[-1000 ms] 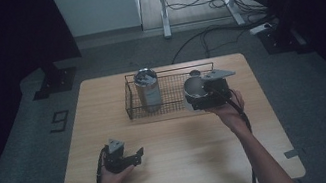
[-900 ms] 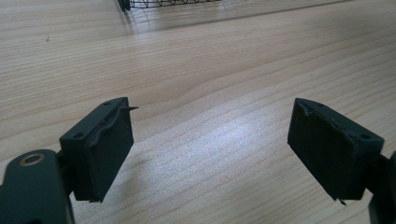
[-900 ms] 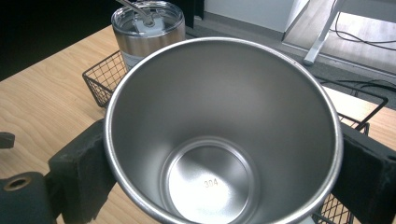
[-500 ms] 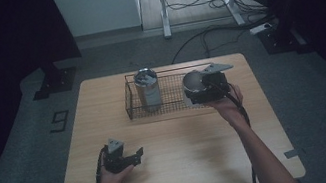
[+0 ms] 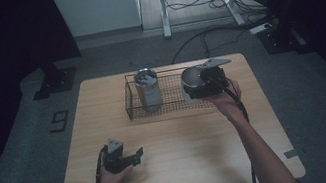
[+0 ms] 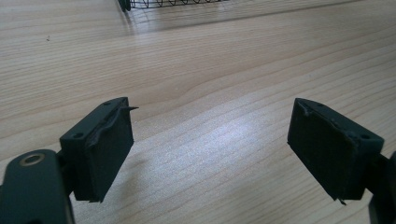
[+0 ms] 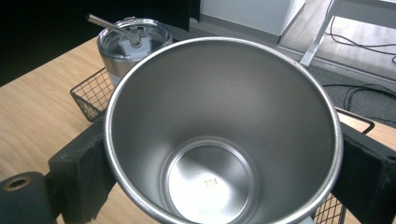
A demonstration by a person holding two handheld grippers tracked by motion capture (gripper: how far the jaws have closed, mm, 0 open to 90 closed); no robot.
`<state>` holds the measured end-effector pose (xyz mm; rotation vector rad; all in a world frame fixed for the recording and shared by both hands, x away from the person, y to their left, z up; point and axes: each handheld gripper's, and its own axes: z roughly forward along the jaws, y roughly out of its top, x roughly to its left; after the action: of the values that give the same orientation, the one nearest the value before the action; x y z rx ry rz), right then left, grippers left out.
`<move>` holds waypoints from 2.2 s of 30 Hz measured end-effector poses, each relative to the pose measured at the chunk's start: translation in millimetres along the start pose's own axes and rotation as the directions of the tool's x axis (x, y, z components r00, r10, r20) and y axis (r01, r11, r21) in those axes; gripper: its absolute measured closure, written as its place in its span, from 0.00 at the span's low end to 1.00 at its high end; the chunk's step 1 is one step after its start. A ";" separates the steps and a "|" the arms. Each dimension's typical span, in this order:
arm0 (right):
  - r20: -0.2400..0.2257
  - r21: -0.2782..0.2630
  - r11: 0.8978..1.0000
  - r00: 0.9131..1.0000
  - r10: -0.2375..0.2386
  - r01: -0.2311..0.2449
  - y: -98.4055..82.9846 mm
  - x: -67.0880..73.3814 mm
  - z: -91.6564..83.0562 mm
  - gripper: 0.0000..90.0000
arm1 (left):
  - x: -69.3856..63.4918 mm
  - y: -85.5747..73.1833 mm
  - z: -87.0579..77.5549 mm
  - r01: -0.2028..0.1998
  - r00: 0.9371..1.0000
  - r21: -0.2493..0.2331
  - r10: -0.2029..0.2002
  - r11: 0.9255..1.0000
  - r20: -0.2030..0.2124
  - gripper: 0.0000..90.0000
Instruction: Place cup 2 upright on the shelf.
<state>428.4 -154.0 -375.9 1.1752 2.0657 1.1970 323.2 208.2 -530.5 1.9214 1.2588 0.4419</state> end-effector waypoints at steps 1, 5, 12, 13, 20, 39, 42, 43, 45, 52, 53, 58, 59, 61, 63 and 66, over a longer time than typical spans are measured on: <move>0.002 0.000 1.000 1.000 -0.002 0.002 1.2 -0.7 0.6 0.08 | 0.0 -0.1 0.0 0.001 1.000 0.000 -0.001 1.000 0.002 0.16; 0.007 0.002 1.000 1.000 -0.001 0.001 5.7 -3.0 4.0 0.08 | -0.1 -0.1 -0.2 -0.002 1.000 0.001 0.002 1.000 0.002 0.16; 0.014 0.007 1.000 1.000 0.004 -0.004 12.1 -9.9 12.3 0.08 | 1.4 0.5 -1.6 0.005 1.000 -0.008 -0.005 1.000 0.004 0.16; 0.012 0.010 1.000 1.000 0.008 -0.008 12.8 -11.3 13.6 0.08 | 1.6 0.5 -1.8 0.006 1.000 -0.008 -0.006 1.000 0.002 0.16; 0.025 0.018 1.000 1.000 0.011 -0.011 20.1 -20.0 20.8 0.08 | 2.6 0.4 -2.4 0.008 1.000 -0.011 -0.008 1.000 0.004 0.16; 0.019 0.039 0.999 1.000 -0.002 0.001 25.8 -32.7 39.3 0.08 | 3.9 0.0 -3.0 0.011 1.000 -0.008 -0.011 1.000 0.003 0.16; 0.012 0.044 0.999 1.000 0.002 -0.002 26.0 -34.2 43.0 0.08 | 3.8 -0.1 -2.9 0.010 1.000 -0.007 -0.010 1.000 0.003 0.16; 0.015 0.046 0.999 1.000 0.000 -0.001 26.1 -34.5 44.4 0.08 | 3.8 -0.1 -2.8 0.011 1.000 -0.007 -0.011 1.000 0.002 0.16; 0.019 0.051 0.999 1.000 0.001 -0.002 26.6 -35.6 46.7 0.08 | 3.8 -0.2 -2.9 0.011 1.000 -0.007 -0.011 1.000 0.003 0.16; 0.022 0.067 0.998 1.000 0.007 -0.009 29.1 -41.1 57.0 0.08 | 3.5 0.2 -5.4 0.015 1.000 -0.016 -0.015 1.000 0.007 0.16; 0.022 0.071 0.997 1.000 0.006 -0.008 29.6 -41.7 59.1 0.08 | 3.5 0.4 -5.8 0.016 1.000 -0.017 -0.016 1.000 0.008 0.16; 0.025 0.081 0.997 1.000 0.010 -0.012 29.7 -42.8 69.6 0.08 | 3.5 0.8 -6.7 0.018 1.000 -0.020 -0.017 1.000 0.012 0.16; 0.024 0.083 0.996 1.000 0.010 -0.012 28.9 -43.1 72.1 0.08 | 3.4 0.7 -6.7 0.018 1.000 -0.022 -0.018 1.000 0.013 0.16; 0.023 0.100 0.995 1.000 0.005 -0.008 26.5 -43.8 77.6 0.08 | 3.4 0.7 -6.7 0.018 1.000 -0.022 -0.018 1.000 0.014 0.16; 0.024 0.110 0.994 1.000 0.003 -0.005 24.6 -44.5 81.6 0.08 | 3.3 0.7 -6.5 0.018 1.000 -0.019 -0.018 1.000 0.016 0.16; 0.024 0.120 0.993 1.000 0.009 -0.012 21.9 -46.9 86.6 0.08 | 3.0 0.3 -5.3 0.019 1.000 -0.017 -0.019 1.000 0.017 0.16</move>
<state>525.9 -149.3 -401.5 1.2502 2.1423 1.0715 321.3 213.0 -527.3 1.8936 1.2573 0.4248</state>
